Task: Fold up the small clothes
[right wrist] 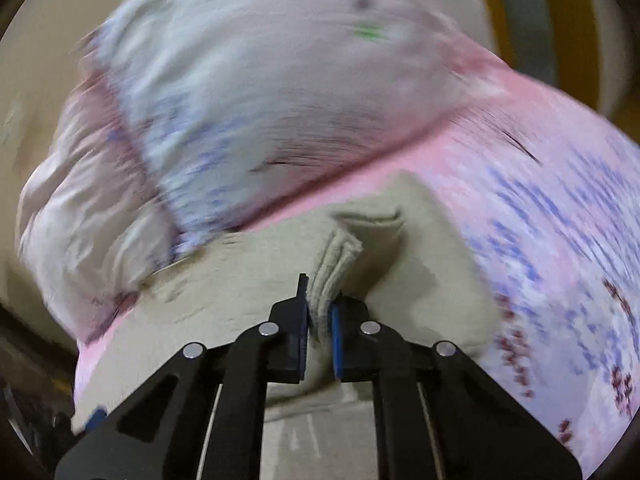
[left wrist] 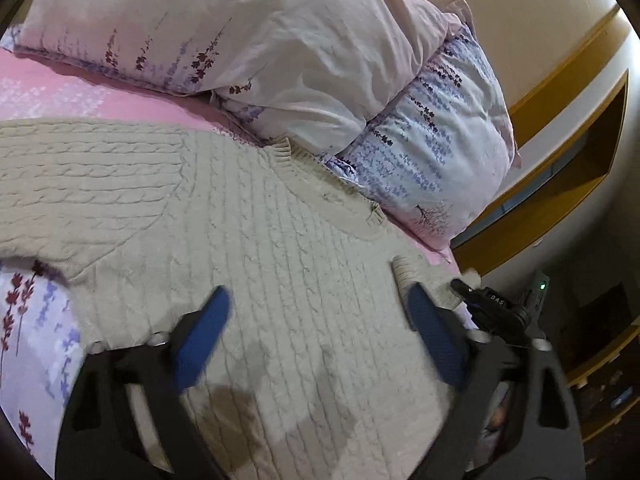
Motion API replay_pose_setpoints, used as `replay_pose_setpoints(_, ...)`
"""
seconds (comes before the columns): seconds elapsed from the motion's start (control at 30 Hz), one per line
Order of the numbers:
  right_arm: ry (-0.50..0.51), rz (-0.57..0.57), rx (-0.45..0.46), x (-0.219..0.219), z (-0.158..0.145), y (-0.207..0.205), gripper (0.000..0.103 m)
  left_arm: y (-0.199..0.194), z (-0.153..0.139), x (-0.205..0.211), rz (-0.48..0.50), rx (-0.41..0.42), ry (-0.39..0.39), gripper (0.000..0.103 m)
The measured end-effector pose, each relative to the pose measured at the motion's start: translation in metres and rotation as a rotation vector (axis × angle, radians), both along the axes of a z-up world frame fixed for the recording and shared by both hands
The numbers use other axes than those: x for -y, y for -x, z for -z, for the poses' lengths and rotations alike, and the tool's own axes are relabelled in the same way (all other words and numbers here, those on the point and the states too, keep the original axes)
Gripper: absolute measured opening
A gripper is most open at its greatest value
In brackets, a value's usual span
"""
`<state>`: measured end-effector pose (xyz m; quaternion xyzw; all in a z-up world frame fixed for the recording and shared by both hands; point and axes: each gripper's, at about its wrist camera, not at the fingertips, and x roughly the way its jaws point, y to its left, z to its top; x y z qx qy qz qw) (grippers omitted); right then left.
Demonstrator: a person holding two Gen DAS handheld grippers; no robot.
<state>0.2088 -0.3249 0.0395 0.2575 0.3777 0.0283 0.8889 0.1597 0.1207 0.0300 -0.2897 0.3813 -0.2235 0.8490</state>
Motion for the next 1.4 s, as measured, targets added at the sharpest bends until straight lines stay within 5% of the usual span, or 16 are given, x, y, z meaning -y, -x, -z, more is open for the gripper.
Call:
replay_pose_setpoints(0.2,0.020,-0.313,0.108,-0.101,-0.026,-0.010,0.009,-0.017,0.008,-0.008,-0.016,-0.046,0.126,0.085)
replay_pose_setpoints(0.33,0.068,-0.520,0.048,-0.173,-0.004,-0.015,0.008,-0.024,0.017,-0.010,-0.017,-0.085,0.165,0.085)
replay_pose_setpoints(0.53,0.118,-0.615,-0.010,-0.212,0.021,-0.009,0.011,-0.037,0.027,-0.001,0.011,-0.143,0.210,0.085)
replay_pose_setpoints(0.57,0.135,-0.633,-0.018,-0.215,0.022,-0.008,0.018,-0.040,0.028,0.001,0.013,-0.148,0.217,0.085)
replay_pose_setpoints(0.67,0.139,-0.711,0.005,-0.219,0.013,0.005,0.067,-0.047,0.031,0.006,0.013,-0.175,0.209,0.085)
replay_pose_setpoints(0.7,0.135,-0.713,0.025,-0.212,0.009,0.012,0.072,-0.048,0.033,0.008,0.012,-0.183,0.198,0.085)
replay_pose_setpoints(0.83,0.085,-0.607,0.064,-0.154,-0.003,0.033,0.072,-0.053,0.035,0.018,0.007,-0.196,0.133,0.085)
replay_pose_setpoints(0.97,0.039,-0.277,0.045,-0.045,-0.004,0.040,0.069,-0.060,0.038,0.030,0.012,-0.220,0.089,0.076)
replay_pose_setpoints(1.03,0.034,-0.092,0.022,0.011,0.000,0.045,0.058,-0.062,0.038,0.039,0.009,-0.215,0.040,0.073)
replay_pose_setpoints(1.1,0.044,0.024,-0.027,0.049,0.006,0.050,0.051,-0.064,0.040,0.048,0.029,-0.225,0.004,0.060)
replay_pose_setpoints(1.3,0.235,0.011,-0.128,0.063,0.024,0.061,0.049,-0.068,0.043,0.058,0.038,-0.224,-0.035,0.046)
replay_pose_setpoints(1.4,0.243,-0.024,-0.144,0.060,0.035,0.060,0.045,-0.070,0.044,0.060,0.035,-0.226,-0.033,0.041)
